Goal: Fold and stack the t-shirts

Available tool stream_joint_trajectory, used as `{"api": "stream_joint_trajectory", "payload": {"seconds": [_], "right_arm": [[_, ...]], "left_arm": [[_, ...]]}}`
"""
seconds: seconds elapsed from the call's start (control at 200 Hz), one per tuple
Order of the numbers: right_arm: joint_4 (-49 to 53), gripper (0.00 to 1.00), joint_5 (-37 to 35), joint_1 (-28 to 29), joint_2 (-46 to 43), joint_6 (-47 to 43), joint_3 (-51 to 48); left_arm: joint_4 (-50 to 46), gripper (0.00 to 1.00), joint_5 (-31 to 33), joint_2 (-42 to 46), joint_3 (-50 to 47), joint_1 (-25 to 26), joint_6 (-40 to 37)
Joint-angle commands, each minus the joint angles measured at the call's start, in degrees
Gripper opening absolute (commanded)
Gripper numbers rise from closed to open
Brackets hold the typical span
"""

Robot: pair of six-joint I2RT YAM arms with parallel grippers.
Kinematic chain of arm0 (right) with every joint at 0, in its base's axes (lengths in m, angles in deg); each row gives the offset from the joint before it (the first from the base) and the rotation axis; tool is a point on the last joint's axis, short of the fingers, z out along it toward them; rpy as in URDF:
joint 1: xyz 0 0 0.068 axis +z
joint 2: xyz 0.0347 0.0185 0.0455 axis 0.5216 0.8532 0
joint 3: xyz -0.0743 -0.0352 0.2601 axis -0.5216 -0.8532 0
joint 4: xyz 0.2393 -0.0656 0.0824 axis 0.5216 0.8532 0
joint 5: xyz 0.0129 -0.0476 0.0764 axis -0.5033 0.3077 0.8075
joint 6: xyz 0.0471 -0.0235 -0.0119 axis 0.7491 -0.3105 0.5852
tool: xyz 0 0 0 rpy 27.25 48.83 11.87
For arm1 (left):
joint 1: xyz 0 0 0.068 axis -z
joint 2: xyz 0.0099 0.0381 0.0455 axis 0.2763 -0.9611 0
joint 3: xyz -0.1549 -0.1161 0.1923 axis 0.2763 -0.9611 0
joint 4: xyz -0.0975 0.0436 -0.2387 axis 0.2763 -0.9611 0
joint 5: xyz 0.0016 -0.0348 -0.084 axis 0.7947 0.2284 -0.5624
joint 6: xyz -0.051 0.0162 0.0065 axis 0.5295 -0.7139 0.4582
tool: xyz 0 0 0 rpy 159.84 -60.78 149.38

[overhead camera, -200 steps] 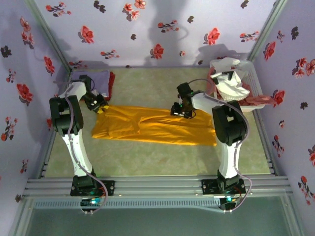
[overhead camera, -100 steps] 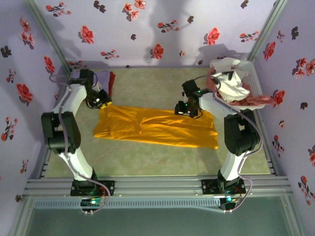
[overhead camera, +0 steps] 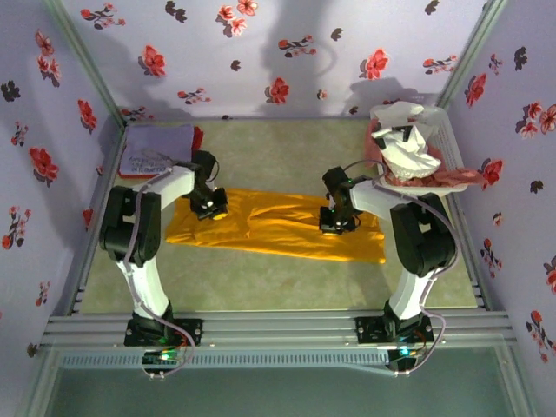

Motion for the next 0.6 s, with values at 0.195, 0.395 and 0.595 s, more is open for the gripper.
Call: {"api": "stream_joint_trajectory", "payload": {"seconds": [0.195,0.395,0.595], "right_arm": [[4.18,0.00,-4.20,-1.04,-4.90,4.82,-9.05],[5.75,0.00,-3.01,-0.74,-11.69,5.03,-11.97],[9.98,0.00,-2.31,-0.04,-17.94,4.12,-7.86]], "left_arm": [[7.37,0.00,0.27,-9.35,6.28,0.99,4.15],[3.51,0.00,-1.55,-18.62,21.96,5.37,3.39],[-5.23,0.00,-2.73,-28.54,42.94,7.58,0.38]]}}
